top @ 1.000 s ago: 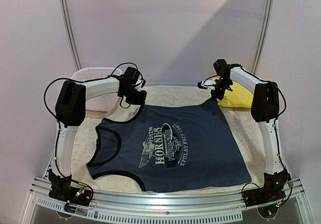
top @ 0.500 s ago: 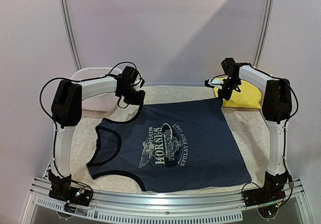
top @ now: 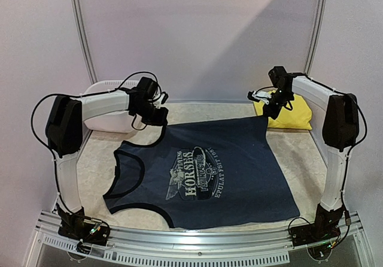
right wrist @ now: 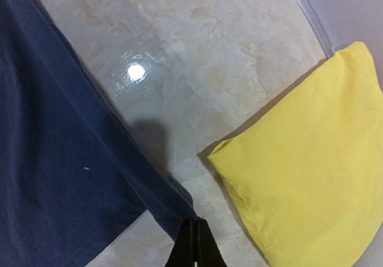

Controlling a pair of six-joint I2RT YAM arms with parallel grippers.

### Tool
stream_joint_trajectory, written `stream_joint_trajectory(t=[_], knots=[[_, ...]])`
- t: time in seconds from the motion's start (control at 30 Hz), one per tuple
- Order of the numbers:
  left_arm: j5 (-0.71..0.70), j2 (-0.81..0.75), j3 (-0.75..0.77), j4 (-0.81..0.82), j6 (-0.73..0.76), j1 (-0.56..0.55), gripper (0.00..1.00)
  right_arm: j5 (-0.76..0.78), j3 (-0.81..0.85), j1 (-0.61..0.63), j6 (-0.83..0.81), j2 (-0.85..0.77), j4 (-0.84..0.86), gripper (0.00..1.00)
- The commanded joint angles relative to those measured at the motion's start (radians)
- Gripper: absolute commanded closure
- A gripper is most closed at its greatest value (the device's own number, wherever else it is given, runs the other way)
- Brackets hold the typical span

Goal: Fold and stack the mixed laundry pile
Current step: Pick up the flattened tank top from the center of the board, then fold the flattened tank top at the center of the board.

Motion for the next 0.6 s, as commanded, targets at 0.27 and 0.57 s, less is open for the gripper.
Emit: stream_joint_trajectory(t=[0.27, 0.57], knots=[[0.110, -0.076, -0.100, -0.028, 0.031, -0.029, 1.00, 0.020, -0.246, 0.001, 0.016, -0.176, 0.054, 1.00], [0.110, -0.120, -0.192, -0.066, 0.053, -0.066, 1.00, -0.005, -0.409, 0.001, 0.039, -0.258, 0.079, 1.00]])
